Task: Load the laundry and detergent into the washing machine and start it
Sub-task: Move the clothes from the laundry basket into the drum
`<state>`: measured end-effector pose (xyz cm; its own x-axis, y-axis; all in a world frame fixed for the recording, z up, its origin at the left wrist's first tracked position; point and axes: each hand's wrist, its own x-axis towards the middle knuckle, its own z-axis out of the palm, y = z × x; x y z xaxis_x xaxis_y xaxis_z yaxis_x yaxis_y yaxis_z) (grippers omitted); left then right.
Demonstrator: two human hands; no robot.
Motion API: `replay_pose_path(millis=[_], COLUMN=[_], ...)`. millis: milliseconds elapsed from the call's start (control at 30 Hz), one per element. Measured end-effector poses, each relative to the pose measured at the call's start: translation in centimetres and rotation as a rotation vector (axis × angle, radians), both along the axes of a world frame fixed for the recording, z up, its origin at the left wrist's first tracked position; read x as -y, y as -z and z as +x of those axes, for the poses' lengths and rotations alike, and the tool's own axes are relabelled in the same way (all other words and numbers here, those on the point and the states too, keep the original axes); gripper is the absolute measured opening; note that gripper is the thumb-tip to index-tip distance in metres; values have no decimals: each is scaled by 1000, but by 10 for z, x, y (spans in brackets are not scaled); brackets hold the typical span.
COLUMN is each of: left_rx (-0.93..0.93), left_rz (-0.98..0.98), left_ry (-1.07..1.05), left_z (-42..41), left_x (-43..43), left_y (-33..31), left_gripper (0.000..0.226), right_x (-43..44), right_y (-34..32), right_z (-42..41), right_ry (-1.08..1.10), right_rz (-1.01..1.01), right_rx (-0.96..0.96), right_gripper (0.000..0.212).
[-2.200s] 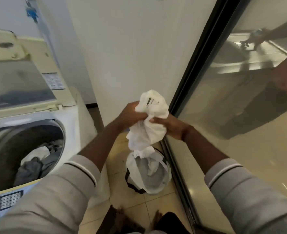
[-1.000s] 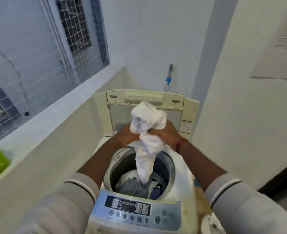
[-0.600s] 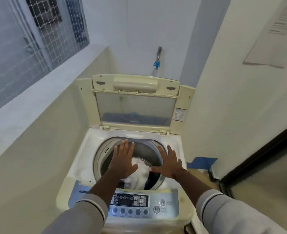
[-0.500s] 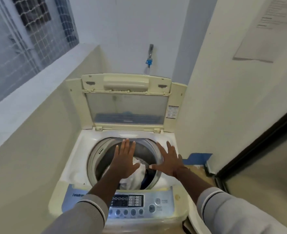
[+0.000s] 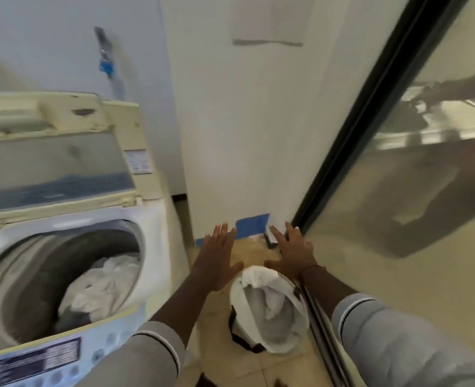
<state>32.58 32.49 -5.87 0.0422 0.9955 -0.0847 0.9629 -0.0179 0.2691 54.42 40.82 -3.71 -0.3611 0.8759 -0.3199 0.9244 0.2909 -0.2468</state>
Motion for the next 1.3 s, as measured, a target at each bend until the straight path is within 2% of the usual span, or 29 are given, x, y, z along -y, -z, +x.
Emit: replay_pose_path(millis=[200,433,567,633,767,867,967,1133,1233,1267,1300], left_rx=[79,161,209,221,224,231,279,720,925,999,1075], left_rz=[-190,-299,-396,-443,-469,-534,-577,-485,-494,-559,-576], left_ry=[-4,61,72,79,88,91,64,-186,-335,-353,-375], left_z=[81,106,116,121,138,152,163,194,204,207,211], left_x=[-23,-33,-38,-38,-47,-60,-79,-108,-131,-136,-134], left_y=[68,158,256,307,435,534,611,707,727,730,735], left_gripper=[86,85,99,100,95,81,81,75,108,102,84], right_x=[-3,6,13,9,-12,-26,-43,-75,-85,-86,-84], right_y=[54,150,247,304,432,530,610,719,764,771,773], right_z=[80,110,108,105,104,109,110,106,100,100,100], right_ry=[60,109,187,204,215,219,268,342,353,363,381], right_rz=[-139,-275,-371,-405,-432,-428,-447,-455,-333,-310,-292], right_rx=[79,71,-56,-66,-57,-24,-27,-7,-71,-67,-69], right_gripper=[102,97,91,95,96,97,96,100,91,82,69])
